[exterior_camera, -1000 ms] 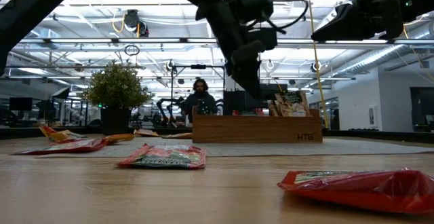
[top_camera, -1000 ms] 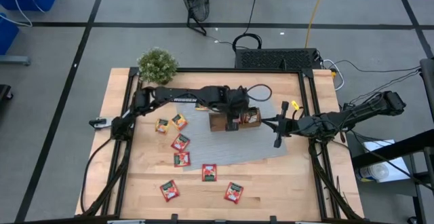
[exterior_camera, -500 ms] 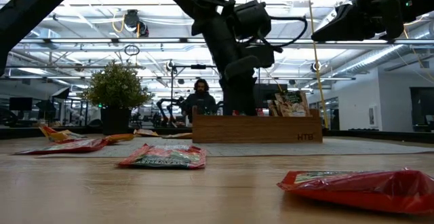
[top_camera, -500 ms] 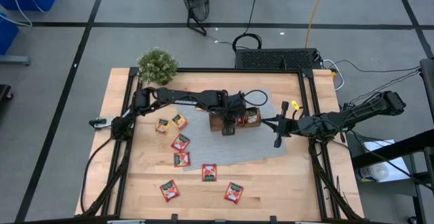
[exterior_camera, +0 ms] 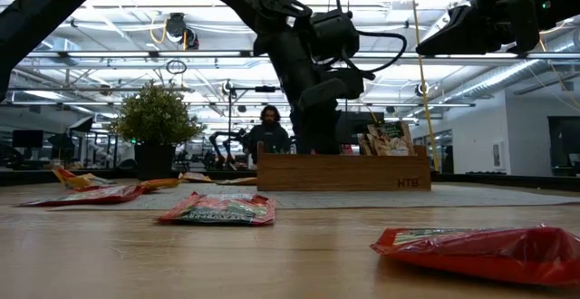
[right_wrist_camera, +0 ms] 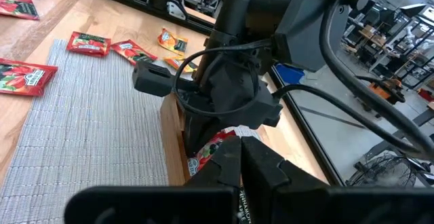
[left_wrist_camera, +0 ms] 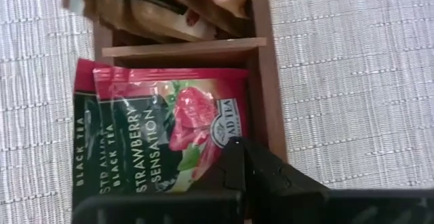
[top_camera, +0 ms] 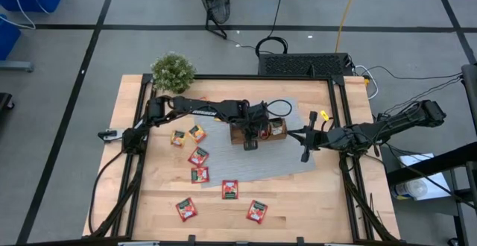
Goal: Pick & Place Tea
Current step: Put the red tea bag into the middle section of the wooden organizer
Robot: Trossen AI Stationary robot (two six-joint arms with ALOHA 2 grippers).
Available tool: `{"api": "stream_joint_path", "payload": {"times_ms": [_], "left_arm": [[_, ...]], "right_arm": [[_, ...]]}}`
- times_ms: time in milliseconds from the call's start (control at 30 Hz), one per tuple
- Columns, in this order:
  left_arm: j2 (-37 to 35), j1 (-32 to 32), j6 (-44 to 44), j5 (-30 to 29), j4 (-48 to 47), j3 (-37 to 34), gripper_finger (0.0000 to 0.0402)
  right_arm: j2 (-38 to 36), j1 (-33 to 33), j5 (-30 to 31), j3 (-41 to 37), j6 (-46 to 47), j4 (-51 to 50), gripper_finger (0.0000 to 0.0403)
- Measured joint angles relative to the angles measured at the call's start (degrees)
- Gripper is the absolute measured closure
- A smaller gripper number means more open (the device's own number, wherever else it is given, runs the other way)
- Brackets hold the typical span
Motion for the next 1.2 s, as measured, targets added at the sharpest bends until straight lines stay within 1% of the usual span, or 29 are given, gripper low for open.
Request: {"api": "stream_joint_path", "payload": {"times_ms": [133,367,767,967,1033,1133,1200], "left_arm": [[0.0,0.3,-1.2,1.8,0.0,0.0,0.0401],[0.0,0.6,-3.1,7.1,-0.1,0.0,0.0401],[0.8,1.8,-4.3,6.9,-0.4,0.1,0.0401],[4.1,2.6,-5.5,9.6,-0.3,0.4,0.0401],[4.3,2.7,-5.9,10.5,-0.4,0.4,0.0401],[4.3,2.4,-5.9,8.5,0.0,0.3,0.0401],[3.5,2.0,-6.6,6.1,-0.5,0.4,0.0401]], "right_arm": [[0.0,0.0,0.0,0.0,0.0,0.0,0.0403],[0.0,0.0,0.0,0.0,-0.1,0.0,0.0403],[0.0,0.0,0.0,0.0,0.0,0.0,0.0403],[0.0,0.0,0.0,0.0,0.0,0.1,0.0403],[0.0,0.0,0.0,0.1,0.0,0.0,0.0403],[0.0,0.0,0.0,0.1,0.0,0.1,0.0403],[0.0,0.0,0.0,0.1,0.0,0.0,0.0403]]}}
